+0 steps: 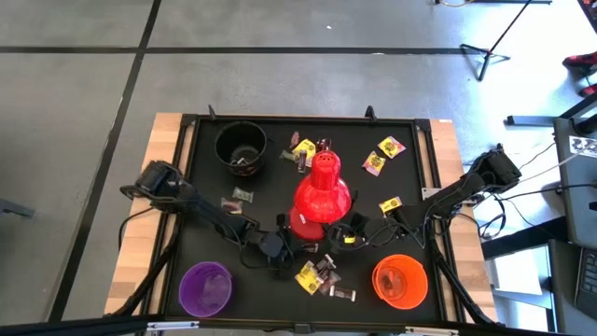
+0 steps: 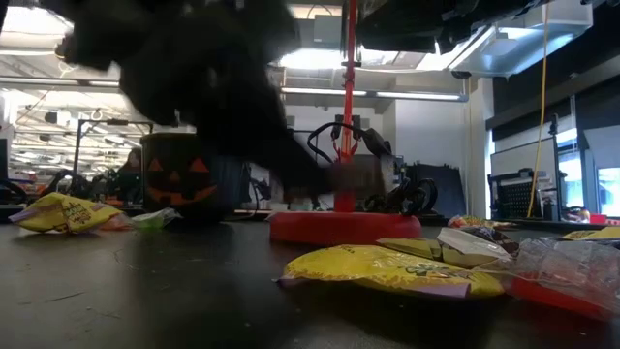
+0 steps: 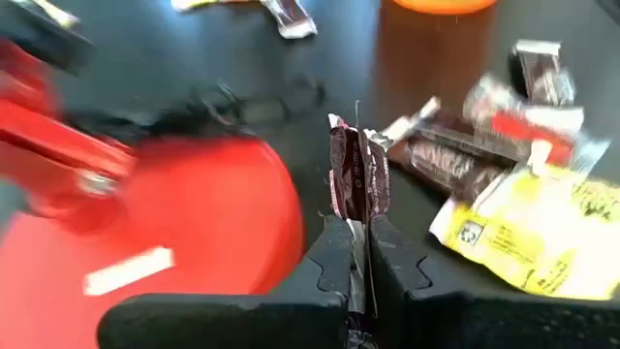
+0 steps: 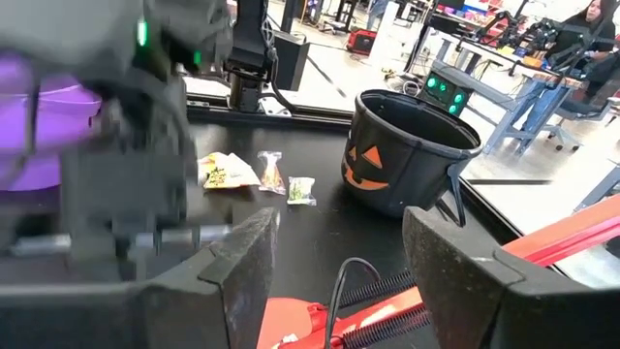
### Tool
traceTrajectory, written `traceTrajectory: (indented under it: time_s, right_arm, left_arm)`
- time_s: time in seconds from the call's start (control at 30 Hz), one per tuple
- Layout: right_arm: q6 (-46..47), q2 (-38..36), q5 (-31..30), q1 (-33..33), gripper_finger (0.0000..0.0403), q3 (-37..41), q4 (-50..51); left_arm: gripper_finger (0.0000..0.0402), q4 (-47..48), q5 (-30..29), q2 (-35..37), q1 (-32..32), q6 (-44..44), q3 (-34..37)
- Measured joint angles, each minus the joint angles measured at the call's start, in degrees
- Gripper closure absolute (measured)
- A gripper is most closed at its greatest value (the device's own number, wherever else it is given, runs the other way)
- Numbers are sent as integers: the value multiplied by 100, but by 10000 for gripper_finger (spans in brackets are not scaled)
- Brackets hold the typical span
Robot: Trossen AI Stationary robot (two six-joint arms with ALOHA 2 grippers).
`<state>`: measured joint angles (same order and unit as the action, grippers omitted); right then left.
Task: Organize candy in baskets
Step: Put the brown chocolate bar into the black bucket
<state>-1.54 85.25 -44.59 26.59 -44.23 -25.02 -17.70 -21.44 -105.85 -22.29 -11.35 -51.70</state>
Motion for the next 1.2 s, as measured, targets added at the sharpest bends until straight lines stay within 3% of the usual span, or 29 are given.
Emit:
traceTrajectory:
  time_s: [0.37, 0.57, 0.7, 0.93, 1.03, 1.2]
  right_arm:
    - [2, 0, 1, 0, 178, 0, 11]
    - [2, 0, 1, 0, 178, 0, 46]
    - [7, 0, 1, 1, 178, 0, 72]
    - [2, 0, 1, 2, 178, 0, 81]
    - [2, 0, 1, 2, 178, 0, 116]
    - [0, 0, 1, 2, 178, 0, 135]
  left_arm:
    - [401, 3137, -2134, 2305, 70, 147, 0]
    - [401, 4681, -2903, 3572, 587, 42, 0]
    - [401, 5395, -2874, 4192, 1314, -15, 0]
    - [398, 6156, -1988, 4688, 2924, -209, 0]
    - [378, 6258, -1512, 4681, 3496, -514, 0]
    - [316, 6274, -1397, 4610, 4045, -626, 0]
